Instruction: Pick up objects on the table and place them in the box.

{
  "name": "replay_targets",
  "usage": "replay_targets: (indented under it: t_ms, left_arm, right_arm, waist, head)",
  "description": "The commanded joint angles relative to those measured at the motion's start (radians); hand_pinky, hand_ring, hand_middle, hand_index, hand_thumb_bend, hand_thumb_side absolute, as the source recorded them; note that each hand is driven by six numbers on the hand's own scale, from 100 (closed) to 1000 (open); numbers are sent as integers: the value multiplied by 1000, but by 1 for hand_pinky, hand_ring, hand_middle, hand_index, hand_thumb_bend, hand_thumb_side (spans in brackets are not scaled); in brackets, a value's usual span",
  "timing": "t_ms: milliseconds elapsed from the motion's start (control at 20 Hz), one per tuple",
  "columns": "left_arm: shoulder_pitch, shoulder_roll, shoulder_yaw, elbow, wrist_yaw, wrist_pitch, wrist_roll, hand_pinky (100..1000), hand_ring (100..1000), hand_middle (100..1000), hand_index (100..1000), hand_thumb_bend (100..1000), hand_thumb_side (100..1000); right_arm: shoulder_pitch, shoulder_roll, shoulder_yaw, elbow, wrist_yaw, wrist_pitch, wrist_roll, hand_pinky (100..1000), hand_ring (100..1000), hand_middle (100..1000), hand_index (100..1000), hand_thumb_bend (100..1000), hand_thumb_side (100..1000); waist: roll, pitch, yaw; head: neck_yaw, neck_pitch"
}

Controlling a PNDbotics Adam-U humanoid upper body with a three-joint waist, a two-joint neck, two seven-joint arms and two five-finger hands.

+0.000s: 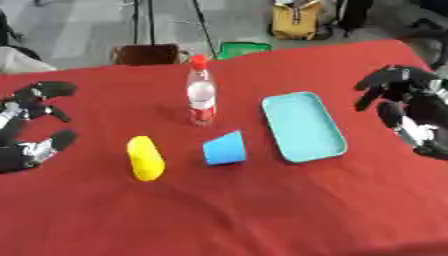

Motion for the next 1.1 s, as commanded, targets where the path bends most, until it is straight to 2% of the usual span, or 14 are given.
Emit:
replay_targets:
  t_ms: [50, 400, 750, 1100]
  left_arm:
    - [0, 10, 0, -20, -21, 6, 15, 610, 889, 828, 883, 571, 592]
    - [11, 17, -19, -20, -23, 30, 101, 611, 898, 836, 886, 574, 608]
    - [50, 49, -66, -8, -45, 69, 191, 613, 902, 837, 885, 576, 640]
    - [45, 63, -128, 80, -128, 43, 203, 625, 898, 839, 885, 609, 658]
  right_arm:
    - [-11, -27, -4, -7, 1, -132, 131, 611, 559, 672, 759, 242, 484]
    - [-12, -26, -1, -6, 0, -134, 134, 611, 559, 672, 759, 241, 484]
    - [-14, -24, 0, -6, -2, -134, 134, 611, 559, 671, 759, 242, 484]
    - [-15, -23, 3, -5, -3, -135, 138, 611, 559, 671, 759, 232, 486]
  waist:
    - [-3, -13, 0]
    - [-5, -14, 0]
    - [-7, -14, -1]
    - [-9, -12, -5]
  head:
    - [1, 6]
    - [7, -1]
    - [9, -9]
    - [23, -18]
